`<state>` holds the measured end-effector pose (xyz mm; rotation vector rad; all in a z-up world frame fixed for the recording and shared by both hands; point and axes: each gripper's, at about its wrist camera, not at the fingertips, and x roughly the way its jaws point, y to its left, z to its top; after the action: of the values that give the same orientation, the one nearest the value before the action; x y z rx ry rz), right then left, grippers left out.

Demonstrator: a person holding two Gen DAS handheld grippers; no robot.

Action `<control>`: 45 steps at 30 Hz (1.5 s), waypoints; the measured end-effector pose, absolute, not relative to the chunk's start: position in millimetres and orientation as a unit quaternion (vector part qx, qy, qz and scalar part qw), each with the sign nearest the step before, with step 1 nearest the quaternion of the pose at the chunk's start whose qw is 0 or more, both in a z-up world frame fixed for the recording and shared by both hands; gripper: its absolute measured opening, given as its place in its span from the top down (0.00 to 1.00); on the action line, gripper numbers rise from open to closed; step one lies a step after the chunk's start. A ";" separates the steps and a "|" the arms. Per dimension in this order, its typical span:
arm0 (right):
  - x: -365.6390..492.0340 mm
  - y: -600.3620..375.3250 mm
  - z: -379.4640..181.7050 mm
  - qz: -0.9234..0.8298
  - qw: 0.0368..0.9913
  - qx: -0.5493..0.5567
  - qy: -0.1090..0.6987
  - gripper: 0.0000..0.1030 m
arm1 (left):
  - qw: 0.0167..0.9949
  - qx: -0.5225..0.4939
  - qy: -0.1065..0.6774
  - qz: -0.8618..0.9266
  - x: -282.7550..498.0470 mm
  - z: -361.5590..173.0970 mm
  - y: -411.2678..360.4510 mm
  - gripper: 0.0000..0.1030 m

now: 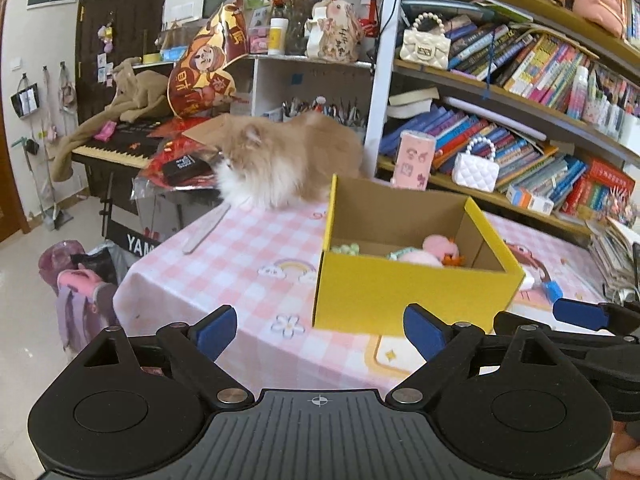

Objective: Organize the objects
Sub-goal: 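Move both grippers back toward the white charger and white cube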

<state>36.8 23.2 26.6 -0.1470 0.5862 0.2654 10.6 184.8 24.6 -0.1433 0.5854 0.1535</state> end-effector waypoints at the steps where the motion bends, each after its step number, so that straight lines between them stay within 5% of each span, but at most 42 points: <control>1: 32.7 23.2 24.5 0.128 0.945 -0.071 0.291 0.42 | 0.951 -0.070 0.291 0.075 7.2 23.0 183.8 0.07; 21: -34.0 -9.6 6.3 0.055 0.943 -0.039 0.326 0.36 | 0.945 -0.039 0.324 0.011 -23.4 7.5 149.7 0.06; 45: -4.4 -130.2 -5.5 -0.055 0.930 -0.004 0.363 0.33 | 0.929 0.005 0.359 -0.087 36.7 -3.4 32.6 0.06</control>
<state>-4.4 -130.2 -5.5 -0.0085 0.7431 -0.1129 36.7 32.6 -3.4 0.0108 0.7348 -0.1786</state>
